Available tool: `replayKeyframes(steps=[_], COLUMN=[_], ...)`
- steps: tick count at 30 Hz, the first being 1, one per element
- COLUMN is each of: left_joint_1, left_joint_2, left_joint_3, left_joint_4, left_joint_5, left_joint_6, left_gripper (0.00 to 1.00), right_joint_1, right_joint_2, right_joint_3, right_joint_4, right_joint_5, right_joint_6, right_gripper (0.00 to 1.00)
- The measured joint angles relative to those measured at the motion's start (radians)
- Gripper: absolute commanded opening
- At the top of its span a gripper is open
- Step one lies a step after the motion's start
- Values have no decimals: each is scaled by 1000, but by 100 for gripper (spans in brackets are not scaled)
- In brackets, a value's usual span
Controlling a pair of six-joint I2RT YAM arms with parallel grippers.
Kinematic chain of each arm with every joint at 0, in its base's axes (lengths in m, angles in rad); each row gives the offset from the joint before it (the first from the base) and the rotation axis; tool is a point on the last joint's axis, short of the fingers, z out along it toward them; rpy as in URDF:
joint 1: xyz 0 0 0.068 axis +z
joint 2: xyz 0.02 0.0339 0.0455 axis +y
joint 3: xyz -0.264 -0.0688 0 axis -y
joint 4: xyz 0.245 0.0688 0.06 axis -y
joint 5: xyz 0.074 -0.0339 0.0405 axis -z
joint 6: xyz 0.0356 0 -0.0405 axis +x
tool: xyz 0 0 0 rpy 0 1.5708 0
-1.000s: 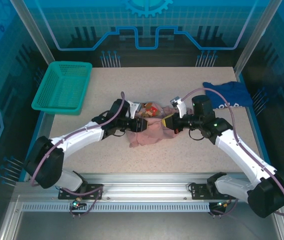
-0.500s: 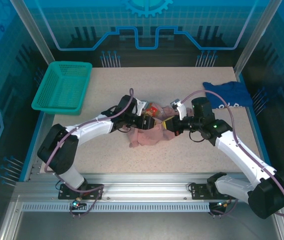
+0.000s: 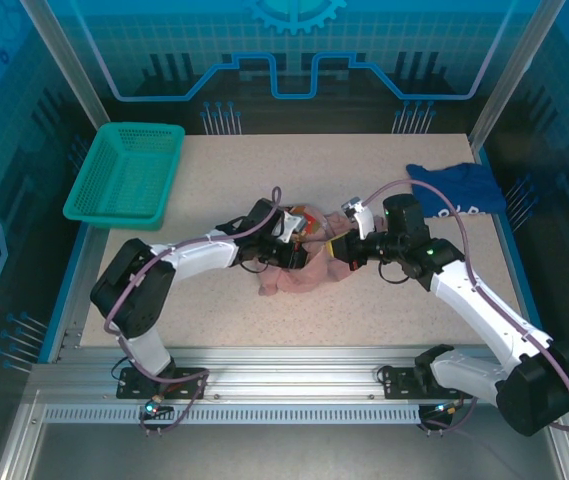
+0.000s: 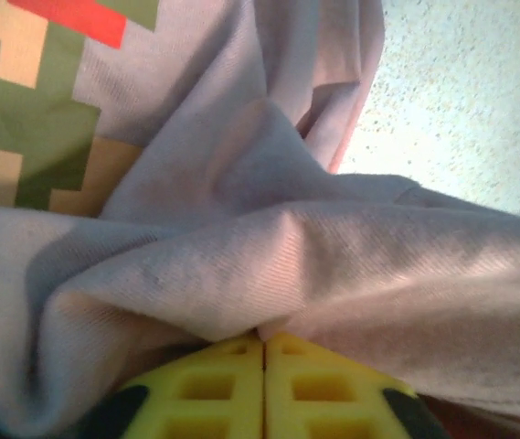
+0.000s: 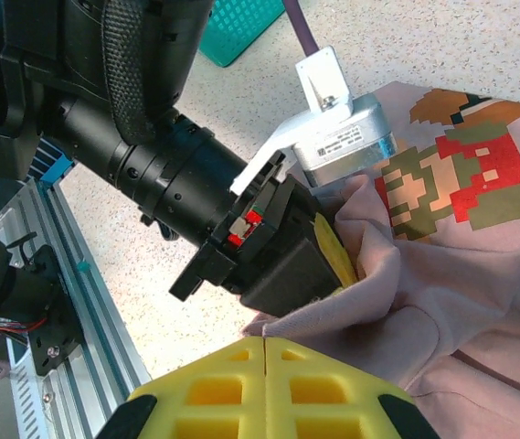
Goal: Fold the inside-out t-shirt
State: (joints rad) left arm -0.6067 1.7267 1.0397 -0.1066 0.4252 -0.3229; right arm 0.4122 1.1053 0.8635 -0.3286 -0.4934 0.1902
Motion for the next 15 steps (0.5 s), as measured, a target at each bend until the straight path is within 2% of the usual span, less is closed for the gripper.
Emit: replayKeyframes(steps=[4, 9, 15], left_joint_1=[13, 55, 75], left_joint_2=[-96, -285, -410], left_joint_3=[-33, -95, -141], left_joint_4=[35, 146, 198], left_joint_5=[29, 80, 109], left_joint_6=[-31, -108, -158], left_gripper=[0, 0, 0], right_joint_1=[-2, -3, -8], right_joint_2=[0, -19, -33], right_joint_3=[-1, -19, -19], right_joint_4=[-1, -10, -9], right_joint_5=[18, 33, 41], right_joint_6=[-10, -23, -26], right_gripper=[0, 0, 0])
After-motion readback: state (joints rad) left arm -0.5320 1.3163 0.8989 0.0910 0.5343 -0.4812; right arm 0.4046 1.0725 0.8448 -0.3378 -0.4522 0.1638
